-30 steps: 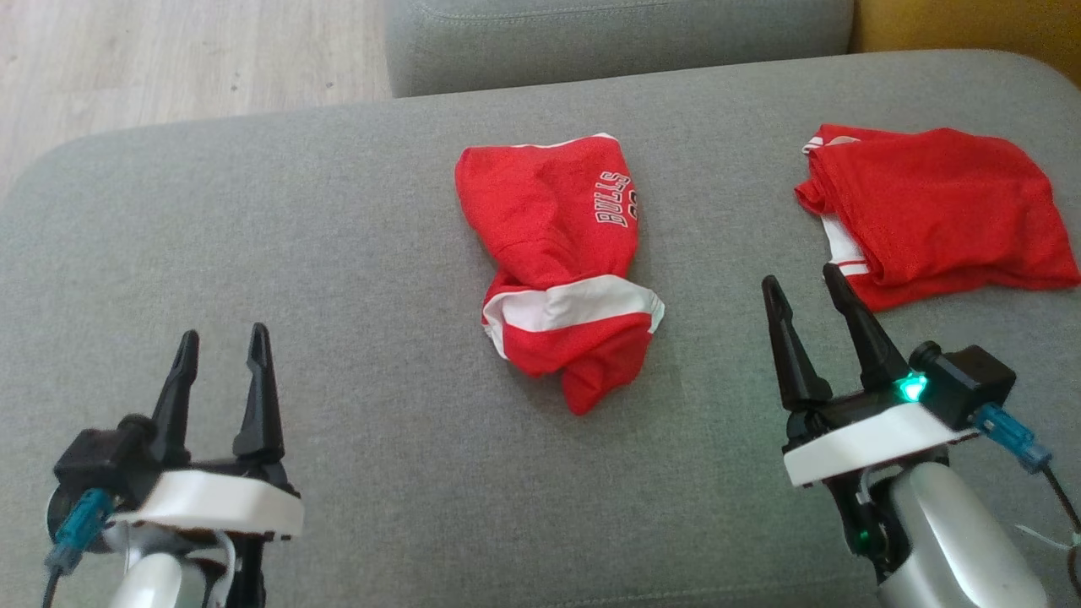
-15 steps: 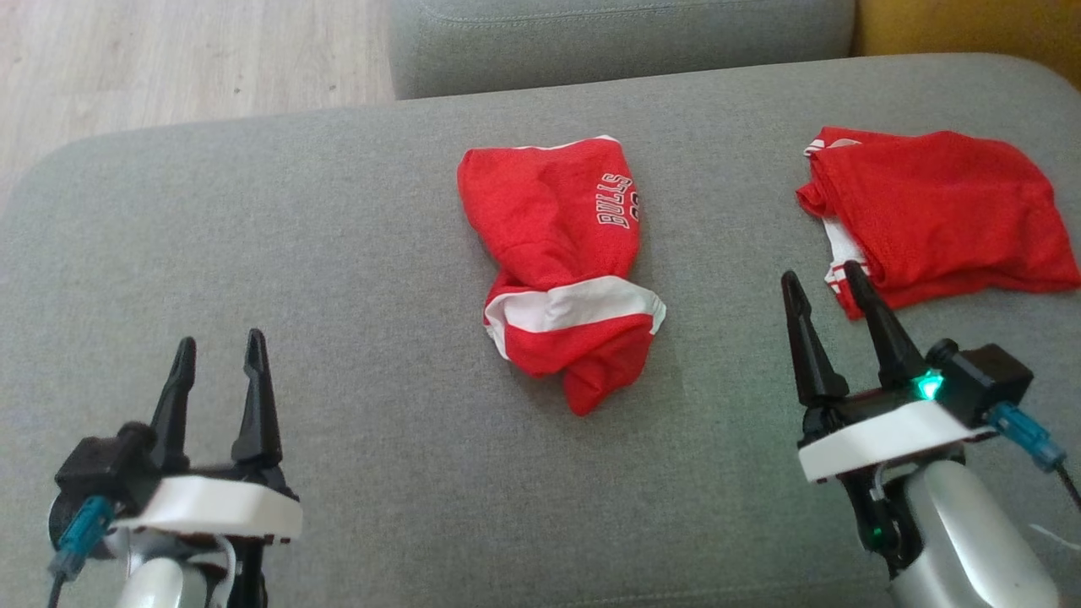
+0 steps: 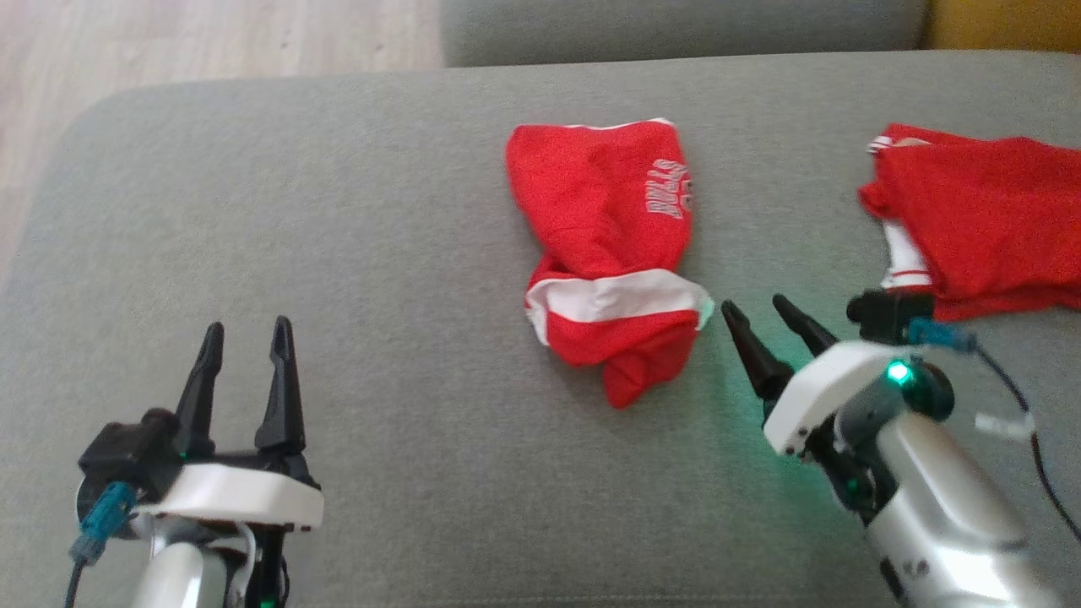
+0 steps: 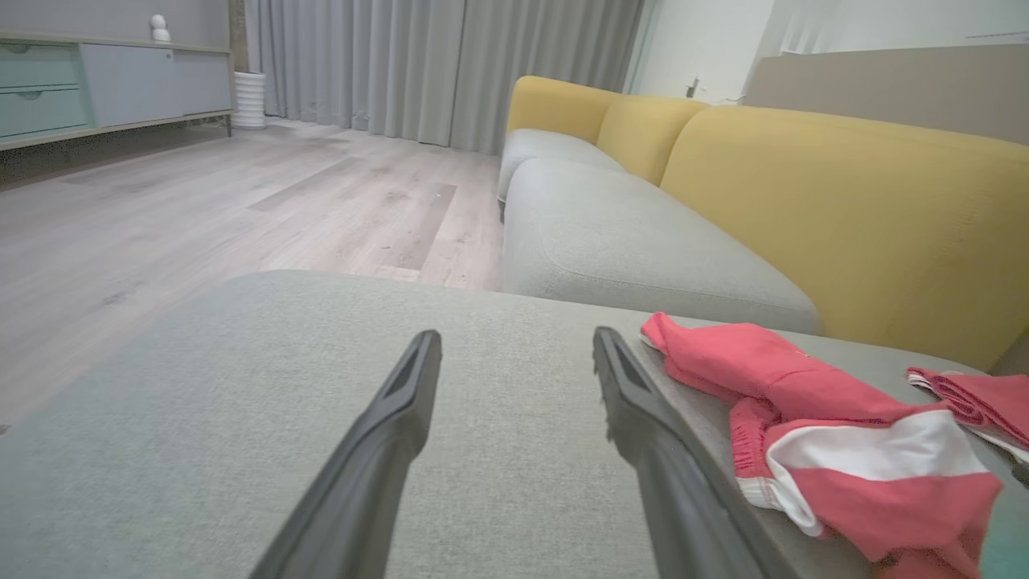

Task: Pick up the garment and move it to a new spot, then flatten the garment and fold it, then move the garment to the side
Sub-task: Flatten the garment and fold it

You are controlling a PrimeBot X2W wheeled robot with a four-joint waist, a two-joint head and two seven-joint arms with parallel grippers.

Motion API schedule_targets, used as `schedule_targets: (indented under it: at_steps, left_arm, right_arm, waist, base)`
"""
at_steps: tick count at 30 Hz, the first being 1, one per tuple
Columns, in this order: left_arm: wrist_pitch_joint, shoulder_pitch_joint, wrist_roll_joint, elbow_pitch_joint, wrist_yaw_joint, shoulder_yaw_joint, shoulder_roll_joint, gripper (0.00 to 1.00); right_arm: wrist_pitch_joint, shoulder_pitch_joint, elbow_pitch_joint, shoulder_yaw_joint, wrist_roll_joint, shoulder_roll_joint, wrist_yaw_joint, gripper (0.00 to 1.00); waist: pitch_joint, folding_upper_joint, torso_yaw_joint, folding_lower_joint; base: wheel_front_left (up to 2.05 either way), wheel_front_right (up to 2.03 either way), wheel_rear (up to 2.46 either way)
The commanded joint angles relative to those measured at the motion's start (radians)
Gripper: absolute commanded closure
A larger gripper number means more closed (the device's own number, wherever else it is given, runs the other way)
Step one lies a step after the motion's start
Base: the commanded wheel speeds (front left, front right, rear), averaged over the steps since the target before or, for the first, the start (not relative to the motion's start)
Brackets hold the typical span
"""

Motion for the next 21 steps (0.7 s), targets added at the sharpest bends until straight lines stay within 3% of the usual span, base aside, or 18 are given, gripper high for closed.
schedule_targets:
  at_steps: [1, 9, 14, 18, 19, 21]
  left_arm:
    - [-0.012, -0.055, 0.011, -0.024, -0.008, 0.042, 0.004, 0.00]
    - [-0.012, -0.081, 0.024, -0.001, -0.036, 0.061, -0.018, 0.00]
    - [-0.012, -0.084, 0.033, 0.012, -0.048, 0.079, -0.028, 0.00]
    - [-0.012, -0.082, 0.040, 0.021, -0.054, 0.088, -0.034, 0.00]
    - [-0.012, -0.082, 0.042, 0.023, -0.056, 0.091, -0.036, 0.00]
    - [-0.012, -0.081, 0.045, 0.025, -0.058, 0.096, -0.038, 0.00]
  right_arm:
    - [0.032, -0.054, 0.001, 0.014, 0.016, -0.005, -0.001, 0.00]
    - [0.230, -0.164, 0.196, -0.036, 0.068, -0.006, -0.001, 0.00]
    - [0.305, -0.172, 0.242, -0.024, 0.097, 0.010, -0.001, 0.00]
    - [0.369, -0.153, 0.254, 0.004, 0.126, 0.019, -0.001, 0.08]
    - [0.377, -0.148, 0.249, 0.013, 0.133, 0.019, -0.001, 0.18]
    - [0.375, -0.140, 0.236, 0.028, 0.144, 0.016, -0.001, 0.54]
  waist:
    - [0.022, 0.0000, 0.036, -0.0001]
    - [0.063, 0.0000, 0.127, -0.0001]
    - [0.067, 0.0000, 0.158, -0.0001]
    - [0.057, 0.0000, 0.164, -0.0001]
    - [0.054, 0.0000, 0.163, -0.0001]
    - [0.050, 0.0000, 0.159, -0.0001]
  base:
    - [0.00, 0.00, 0.00]
    - [0.00, 0.00, 0.00]
    - [0.00, 0.00, 0.00]
    - [0.00, 0.00, 0.00]
    - [0.00, 0.00, 0.00]
    - [0.00, 0.00, 0.00]
